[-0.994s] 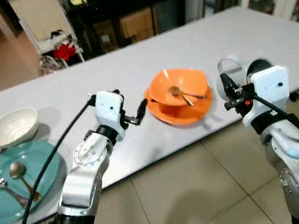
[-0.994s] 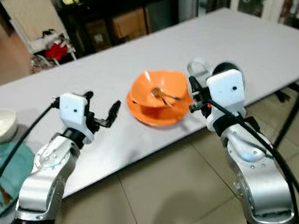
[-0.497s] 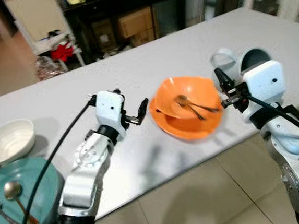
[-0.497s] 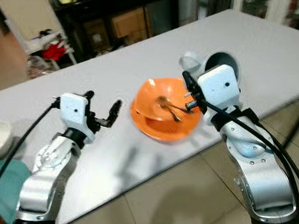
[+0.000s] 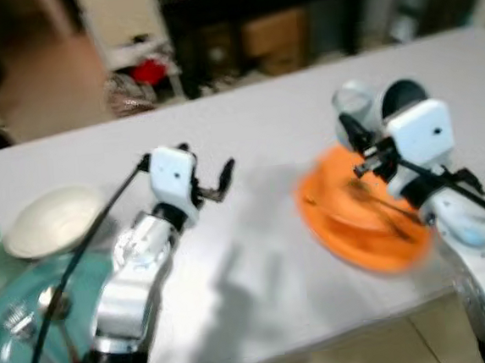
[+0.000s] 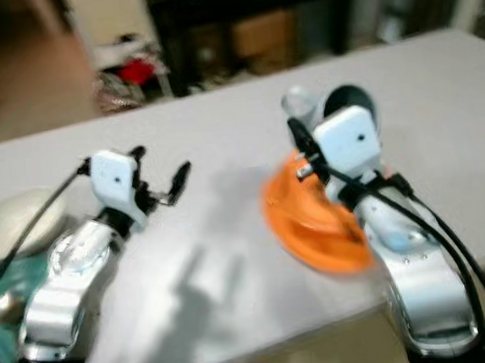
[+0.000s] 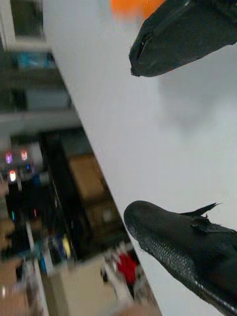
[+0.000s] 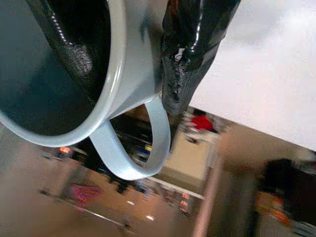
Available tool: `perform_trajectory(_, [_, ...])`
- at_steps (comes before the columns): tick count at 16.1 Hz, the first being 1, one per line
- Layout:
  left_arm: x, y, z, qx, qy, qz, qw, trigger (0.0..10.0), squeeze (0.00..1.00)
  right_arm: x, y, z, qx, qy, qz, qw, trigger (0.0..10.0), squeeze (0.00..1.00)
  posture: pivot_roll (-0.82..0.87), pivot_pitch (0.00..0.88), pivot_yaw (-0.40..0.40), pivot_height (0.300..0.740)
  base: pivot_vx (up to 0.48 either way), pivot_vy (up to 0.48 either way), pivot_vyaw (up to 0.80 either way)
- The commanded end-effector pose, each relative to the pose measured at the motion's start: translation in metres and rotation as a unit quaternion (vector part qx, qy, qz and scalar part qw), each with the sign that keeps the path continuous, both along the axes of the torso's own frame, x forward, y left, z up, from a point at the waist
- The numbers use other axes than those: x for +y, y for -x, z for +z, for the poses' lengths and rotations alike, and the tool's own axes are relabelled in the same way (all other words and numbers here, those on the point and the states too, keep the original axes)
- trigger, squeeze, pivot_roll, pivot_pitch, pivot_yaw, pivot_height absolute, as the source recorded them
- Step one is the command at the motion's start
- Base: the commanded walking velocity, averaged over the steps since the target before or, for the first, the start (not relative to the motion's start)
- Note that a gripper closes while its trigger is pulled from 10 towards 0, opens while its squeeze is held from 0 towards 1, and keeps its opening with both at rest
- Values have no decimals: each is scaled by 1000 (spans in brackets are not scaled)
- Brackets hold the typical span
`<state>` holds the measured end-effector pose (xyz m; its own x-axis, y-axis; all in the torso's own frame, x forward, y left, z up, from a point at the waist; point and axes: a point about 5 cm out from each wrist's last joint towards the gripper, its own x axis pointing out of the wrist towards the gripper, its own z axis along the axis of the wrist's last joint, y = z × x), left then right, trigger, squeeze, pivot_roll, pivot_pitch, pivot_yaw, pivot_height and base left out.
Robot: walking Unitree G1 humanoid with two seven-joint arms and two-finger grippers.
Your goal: Setting the table
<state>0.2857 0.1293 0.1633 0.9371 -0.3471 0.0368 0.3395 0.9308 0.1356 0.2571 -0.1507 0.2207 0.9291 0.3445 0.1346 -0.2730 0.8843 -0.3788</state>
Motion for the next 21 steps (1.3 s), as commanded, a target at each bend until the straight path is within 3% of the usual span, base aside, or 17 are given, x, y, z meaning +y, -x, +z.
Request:
perform_trajectory(1, [1,-1,0,2,-3,0,1000,10000,0,0,0,3,-9,5,2,1000,10000,0,-45,0,86,740,326,0,0])
perform_trajectory(7, [-7,2,-1,8,-17,-38,999,10000,0,-7,-8,2,22,3,15,1000,10000,0,-44,0,89,740,93,0,0])
perform_trajectory(9, [-4,0,3,5,-34,-43,999,10000,0,-8,-22,4,46,12,62,997,10000,0,-46,0,95,740,0,0,0])
perform_trajectory(10, [-1,-1,4,5,-44,-48,998,10000,0,-8,-36,8,53,28,94,994,10000,0,-46,0,99,740,0,0,0])
perform_trajectory(14, [3,-1,5,13,-68,-62,996,10000,0,-9,-69,5,76,73,140,984,10000,0,-33,0,105,740,0,0,0])
perform_trajectory(17, [7,2,7,22,-96,-87,991,10000,0,-2,-98,-3,123,115,204,964,10000,0,-10,0,99,740,0,0,0])
perform_trajectory(18, [6,10,6,48,-106,-134,984,10000,0,5,-108,-7,154,148,252,944,10000,0,15,0,87,740,0,0,0])
perform_trajectory(21, [1,31,1,105,-97,-219,965,10000,0,9,-116,-17,203,198,292,914,10000,0,25,0,90,740,0,0,0])
